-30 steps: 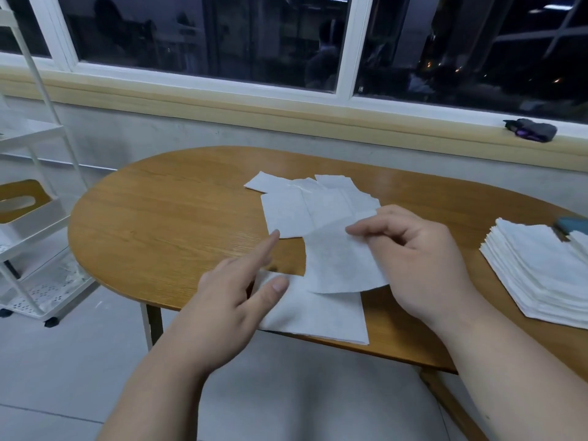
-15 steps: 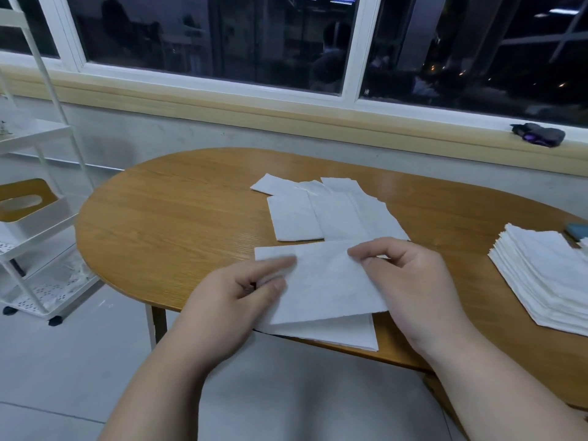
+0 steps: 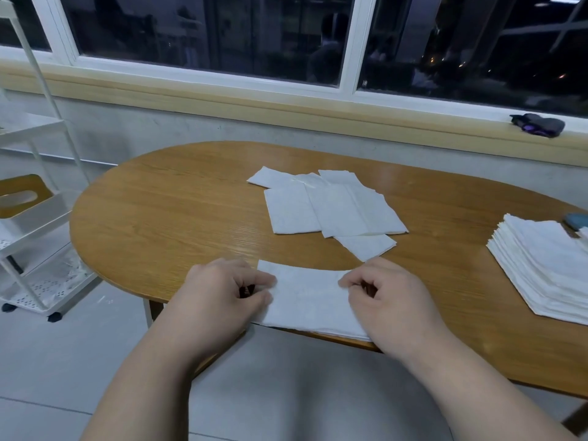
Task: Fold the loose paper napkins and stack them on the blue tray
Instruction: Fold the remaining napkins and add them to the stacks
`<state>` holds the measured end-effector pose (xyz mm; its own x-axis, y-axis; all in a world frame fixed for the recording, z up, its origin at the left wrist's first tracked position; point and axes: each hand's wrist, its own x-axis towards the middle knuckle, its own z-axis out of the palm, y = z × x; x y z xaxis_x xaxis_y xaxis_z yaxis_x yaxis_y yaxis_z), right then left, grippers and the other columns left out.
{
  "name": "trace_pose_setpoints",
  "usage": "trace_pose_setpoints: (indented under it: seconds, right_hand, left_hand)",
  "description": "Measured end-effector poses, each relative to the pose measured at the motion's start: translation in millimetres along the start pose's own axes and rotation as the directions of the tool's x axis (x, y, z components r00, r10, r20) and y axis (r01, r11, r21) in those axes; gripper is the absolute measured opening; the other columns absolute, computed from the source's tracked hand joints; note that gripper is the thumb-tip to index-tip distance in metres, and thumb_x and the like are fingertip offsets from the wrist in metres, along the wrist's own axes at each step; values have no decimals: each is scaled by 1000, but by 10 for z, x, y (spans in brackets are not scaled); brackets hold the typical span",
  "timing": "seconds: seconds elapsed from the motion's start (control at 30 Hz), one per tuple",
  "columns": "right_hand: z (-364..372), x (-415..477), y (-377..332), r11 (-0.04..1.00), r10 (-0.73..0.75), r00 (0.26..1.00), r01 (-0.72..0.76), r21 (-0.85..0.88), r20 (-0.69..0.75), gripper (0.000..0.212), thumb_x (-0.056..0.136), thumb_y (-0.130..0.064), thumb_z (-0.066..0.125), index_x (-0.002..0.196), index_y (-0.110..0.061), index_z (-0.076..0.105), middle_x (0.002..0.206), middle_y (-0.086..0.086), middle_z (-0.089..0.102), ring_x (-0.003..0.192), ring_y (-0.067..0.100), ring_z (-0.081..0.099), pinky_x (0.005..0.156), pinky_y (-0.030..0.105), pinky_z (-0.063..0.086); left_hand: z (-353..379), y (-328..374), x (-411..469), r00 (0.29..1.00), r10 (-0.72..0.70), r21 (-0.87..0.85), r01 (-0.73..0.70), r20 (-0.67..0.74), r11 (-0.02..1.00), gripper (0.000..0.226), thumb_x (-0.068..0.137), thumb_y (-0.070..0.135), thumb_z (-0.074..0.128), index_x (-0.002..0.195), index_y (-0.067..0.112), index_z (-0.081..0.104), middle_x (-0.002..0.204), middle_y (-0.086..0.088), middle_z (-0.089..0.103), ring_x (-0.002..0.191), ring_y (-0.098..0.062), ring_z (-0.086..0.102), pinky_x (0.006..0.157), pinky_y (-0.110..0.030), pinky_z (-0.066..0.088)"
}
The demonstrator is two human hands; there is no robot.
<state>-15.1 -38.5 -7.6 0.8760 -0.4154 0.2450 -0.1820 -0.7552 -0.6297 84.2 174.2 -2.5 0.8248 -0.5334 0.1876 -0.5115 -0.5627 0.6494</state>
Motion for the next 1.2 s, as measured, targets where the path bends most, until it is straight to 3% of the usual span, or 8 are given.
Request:
trace_pose_setpoints:
  seconds: [0.13, 0.33, 0.5, 0.63, 0.77, 1.0, 1.1, 1.2]
  right_hand:
    - [14, -8, 26, 989, -48, 998, 54, -138, 44, 25, 90, -14, 56, 92, -31, 73, 86, -19, 56, 92, -3, 49, 72, 8, 33]
    - [17, -20, 10, 968, -74, 997, 67, -241, -22, 18, 86, -20, 59, 91, -29, 73, 94, -18, 46, 97, 2, 40, 79, 16, 36]
    - [7, -2, -1, 972, -41, 999, 44, -233, 17, 16, 86, -22, 59, 88, -32, 71, 94, -18, 48, 99, 2, 41, 86, 21, 38]
    - [-22, 109, -61, 994, 25, 999, -21, -103, 36, 19, 86, -19, 60, 77, -32, 69, 92, -14, 54, 96, 4, 49, 78, 21, 41]
    - [-44, 481, -218, 990, -5, 999, 11, -143, 43, 13, 89, -24, 60, 88, -31, 70, 97, -15, 55, 91, 4, 51, 71, 19, 38]
    - [288, 1244, -255, 913, 79, 995, -51, -406, 53, 25, 88, -45, 54, 87, -23, 65, 91, -4, 64, 88, 20, 59, 74, 36, 53]
    - [384, 1400, -239, 831, 90, 995, -51, -554, 42, 34, 86, -53, 51, 82, -20, 58, 85, 0, 62, 85, 26, 57, 65, 34, 46]
    - [453, 1474, -250, 842, 100, 994, -67, -535, 34, 24, 86, -43, 54, 79, -20, 57, 82, 1, 61, 81, 25, 58, 60, 32, 41]
  left_hand:
    - [11, 10, -1, 1000, 26, 73, -26, -10, 997, 15, 90, 33, 65, 94, 45, 71, 87, 18, 62, 104, 13, 37, 98, -32, 33]
    - [23, 20, -14, 998, 35, 154, -26, -56, 988, 8, 87, 38, 65, 93, 41, 71, 94, 18, 50, 100, 2, 36, 93, -27, 26]
    - [44, 42, -24, 994, 104, 126, -101, -23, 987, 7, 86, 34, 67, 87, 40, 72, 94, 21, 53, 108, 8, 35, 92, -25, 30]
    - [57, 17, -16, 996, 93, 105, -91, -13, 990, 7, 87, 35, 66, 86, 40, 71, 96, 23, 56, 108, 8, 37, 92, -24, 28]
    - [66, -4, -1, 997, 72, 71, -71, -16, 995, 8, 87, 36, 66, 83, 41, 70, 95, 22, 57, 106, 7, 39, 93, -24, 26]
    - [42, -69, 24, 998, 42, 59, -39, -48, 998, 7, 86, 36, 66, 85, 41, 70, 98, 22, 57, 107, 8, 38, 97, -27, 26]
    - [42, -81, 41, 998, 40, 65, -36, -56, 997, 7, 85, 36, 66, 88, 41, 70, 99, 23, 56, 107, 7, 38, 98, -27, 27]
    - [41, -94, 57, 998, 44, 64, -41, -45, 997, 9, 86, 37, 65, 92, 42, 70, 99, 24, 55, 107, 7, 37, 98, -26, 26]
